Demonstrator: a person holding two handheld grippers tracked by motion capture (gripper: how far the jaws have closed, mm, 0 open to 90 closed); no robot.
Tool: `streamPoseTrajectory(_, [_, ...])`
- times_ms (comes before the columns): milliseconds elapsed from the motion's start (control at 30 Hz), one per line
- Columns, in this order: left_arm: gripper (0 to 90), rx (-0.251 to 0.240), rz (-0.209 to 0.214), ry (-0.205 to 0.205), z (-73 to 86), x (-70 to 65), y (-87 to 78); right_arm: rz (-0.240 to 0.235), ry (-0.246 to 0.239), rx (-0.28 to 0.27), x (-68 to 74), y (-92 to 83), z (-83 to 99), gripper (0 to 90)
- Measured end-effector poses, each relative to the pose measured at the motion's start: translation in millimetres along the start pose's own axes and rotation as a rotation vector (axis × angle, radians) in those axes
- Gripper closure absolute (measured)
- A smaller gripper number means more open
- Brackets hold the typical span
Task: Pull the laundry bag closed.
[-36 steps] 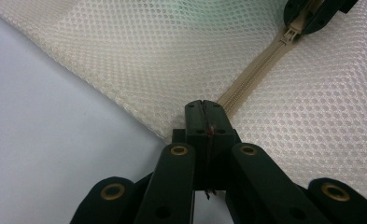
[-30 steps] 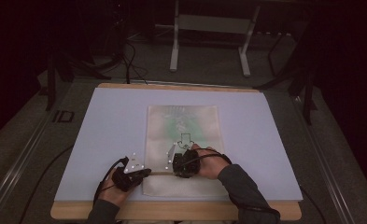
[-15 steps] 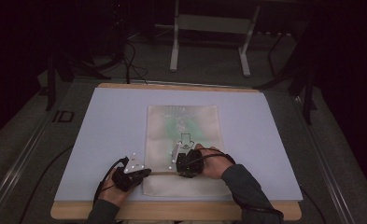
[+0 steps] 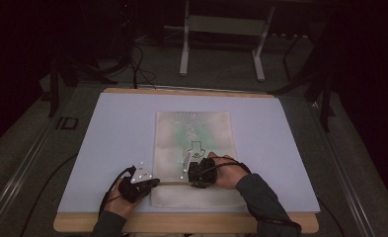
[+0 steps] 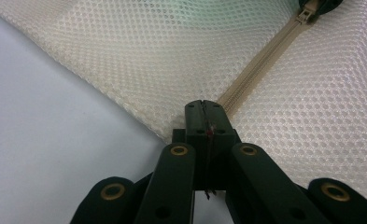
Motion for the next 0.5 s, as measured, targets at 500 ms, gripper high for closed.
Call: streamPoseTrajectory(500, [89.6, -0.002, 0.001, -0.003, 0.2, 0.3, 0.0, -0.007, 0.016, 0.004, 0.1, -2.7, 5.3, 82.3])
Point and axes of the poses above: each handheld gripper's, and its own axes: y roughly forward along the jaws, z roughly out of its underside, x roughly to its left, the point moved 2 cm from there along y, roughly forward along the jaws, and after that the axes turned 4 degrees about -x, right-handed, at the moved point
